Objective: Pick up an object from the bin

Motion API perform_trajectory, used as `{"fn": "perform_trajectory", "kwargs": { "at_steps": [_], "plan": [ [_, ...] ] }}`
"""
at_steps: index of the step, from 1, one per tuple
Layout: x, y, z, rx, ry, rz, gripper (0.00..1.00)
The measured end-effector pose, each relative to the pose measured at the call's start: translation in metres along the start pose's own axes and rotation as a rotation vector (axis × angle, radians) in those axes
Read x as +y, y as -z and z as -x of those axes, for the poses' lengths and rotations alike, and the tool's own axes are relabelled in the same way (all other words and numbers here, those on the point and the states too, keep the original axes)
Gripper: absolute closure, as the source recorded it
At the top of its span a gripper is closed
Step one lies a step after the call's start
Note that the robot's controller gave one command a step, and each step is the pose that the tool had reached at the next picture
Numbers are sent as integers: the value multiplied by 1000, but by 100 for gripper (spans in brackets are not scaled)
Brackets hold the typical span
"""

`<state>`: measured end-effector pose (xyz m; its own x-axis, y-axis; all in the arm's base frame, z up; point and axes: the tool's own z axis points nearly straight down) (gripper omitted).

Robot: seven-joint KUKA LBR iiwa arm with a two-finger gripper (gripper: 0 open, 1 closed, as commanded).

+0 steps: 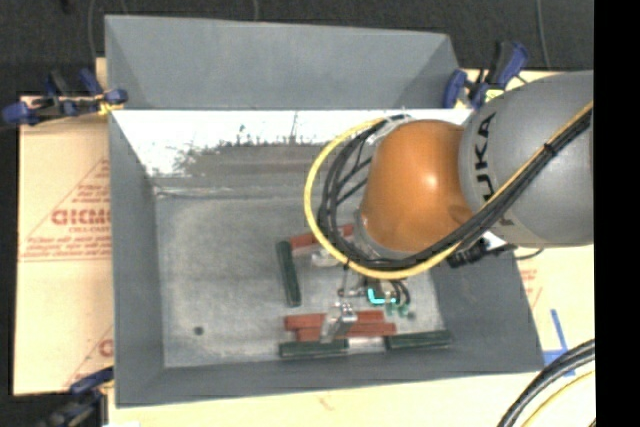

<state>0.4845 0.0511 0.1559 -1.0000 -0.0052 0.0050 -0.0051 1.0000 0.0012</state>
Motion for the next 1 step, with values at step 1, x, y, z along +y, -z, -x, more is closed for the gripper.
{"fn": "perform_trajectory", "kwargs": {
  "at_steps": [1],
  "plan": [
    [0,3,2,-7,-2,0,0]
  ]
}}
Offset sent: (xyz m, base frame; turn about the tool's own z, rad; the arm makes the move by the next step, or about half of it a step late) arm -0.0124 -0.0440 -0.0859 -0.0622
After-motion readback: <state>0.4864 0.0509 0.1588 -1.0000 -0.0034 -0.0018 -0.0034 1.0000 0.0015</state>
